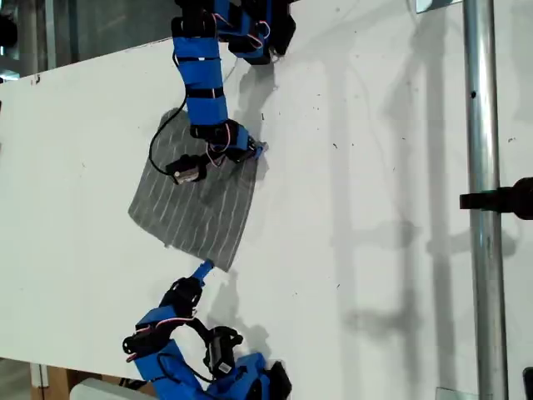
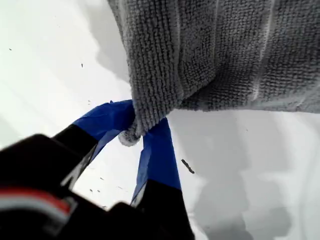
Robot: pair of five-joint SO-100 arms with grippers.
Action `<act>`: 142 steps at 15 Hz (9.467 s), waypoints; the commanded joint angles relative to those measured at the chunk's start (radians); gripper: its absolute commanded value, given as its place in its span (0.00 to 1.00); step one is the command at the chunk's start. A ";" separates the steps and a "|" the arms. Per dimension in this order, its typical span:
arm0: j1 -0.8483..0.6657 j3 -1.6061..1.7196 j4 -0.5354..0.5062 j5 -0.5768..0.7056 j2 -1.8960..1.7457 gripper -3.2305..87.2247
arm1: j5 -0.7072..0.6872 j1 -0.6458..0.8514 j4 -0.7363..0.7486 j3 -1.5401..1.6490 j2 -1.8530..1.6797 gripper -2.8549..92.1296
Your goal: Grasp corners of a towel and fold twice.
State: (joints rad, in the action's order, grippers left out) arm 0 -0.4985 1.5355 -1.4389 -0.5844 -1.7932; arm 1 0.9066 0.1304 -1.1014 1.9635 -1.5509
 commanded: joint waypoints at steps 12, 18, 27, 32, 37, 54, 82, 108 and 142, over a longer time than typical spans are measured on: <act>-0.041 -0.147 0.184 -0.052 0.652 0.32 | 0.015 -0.020 0.041 0.084 -0.160 0.03; -0.052 -0.176 0.179 -0.051 0.686 0.02 | 0.017 -0.028 0.043 0.078 -0.163 0.03; 0.341 0.049 -0.040 -0.410 0.120 0.02 | 0.164 -0.353 -0.035 -0.256 -0.077 0.03; 0.606 0.106 -0.058 -0.661 -0.064 0.02 | 0.196 -0.472 -0.135 -0.601 0.114 0.03; 0.336 0.106 0.029 -0.357 -0.017 0.02 | 0.163 -0.258 -0.250 -0.356 -0.060 0.03; -0.144 -0.054 0.321 0.069 0.314 0.02 | -0.060 0.247 -0.017 0.304 -0.634 0.03; 0.262 1.201 0.407 -0.485 -1.200 0.02 | 0.308 0.202 -0.107 0.640 -1.000 0.55; 0.405 1.506 0.299 -0.603 -1.677 0.02 | 0.500 0.103 -0.463 0.313 -0.999 0.03; 0.502 1.585 0.150 -0.574 -1.677 0.10 | 0.681 0.161 -0.344 0.930 -1.727 0.16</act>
State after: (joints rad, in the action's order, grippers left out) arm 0 -0.0383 3.1140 -1.2855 -1.2870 -3.4637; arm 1 1.5647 0.3022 -1.4235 2.9008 -3.2812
